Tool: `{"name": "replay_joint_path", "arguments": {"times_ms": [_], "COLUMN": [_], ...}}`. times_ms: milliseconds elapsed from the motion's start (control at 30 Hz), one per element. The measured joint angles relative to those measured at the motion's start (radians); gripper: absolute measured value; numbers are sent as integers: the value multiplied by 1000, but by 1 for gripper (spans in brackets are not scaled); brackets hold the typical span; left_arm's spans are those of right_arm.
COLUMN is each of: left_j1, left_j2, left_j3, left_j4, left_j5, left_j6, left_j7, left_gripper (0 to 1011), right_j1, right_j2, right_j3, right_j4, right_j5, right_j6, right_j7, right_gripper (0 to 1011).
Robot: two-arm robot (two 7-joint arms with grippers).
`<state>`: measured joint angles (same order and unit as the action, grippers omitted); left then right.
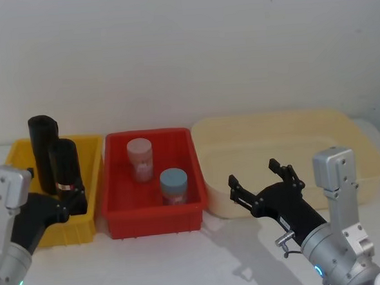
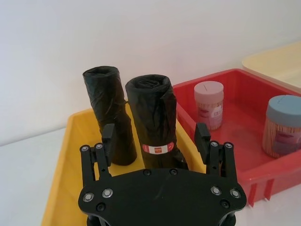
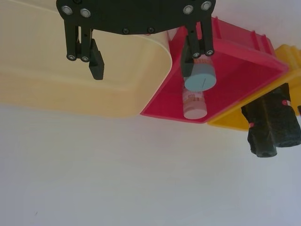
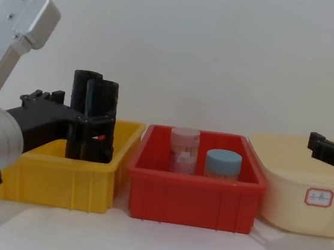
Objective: Pick up the garbage bag with the one hand and transfer it to the other hand.
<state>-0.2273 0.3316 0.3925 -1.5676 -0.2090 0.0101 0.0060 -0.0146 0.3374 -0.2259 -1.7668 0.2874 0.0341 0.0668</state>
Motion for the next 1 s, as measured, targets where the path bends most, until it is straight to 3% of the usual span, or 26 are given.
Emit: {"name": "replay_joint_path", "arguments": {"times_ms": [833,1000], "left_j1": [-140,-157], "left_j2": [-85,-97], "left_j3": [-6,-10], "left_j4": [223,250], "left_j5": [-38,-40], "left_j6": [-86,-98], "left_j7": [-108,-117], "left_gripper": [1000,915], "right_j1": [0,0], "right_j2": [0,0], "right_j3": [0,0], "right_j4": [0,0], "right_j5": [0,0], "right_j6": [0,0], "right_j7": [0,0], "right_gripper": [1000,1000]}}
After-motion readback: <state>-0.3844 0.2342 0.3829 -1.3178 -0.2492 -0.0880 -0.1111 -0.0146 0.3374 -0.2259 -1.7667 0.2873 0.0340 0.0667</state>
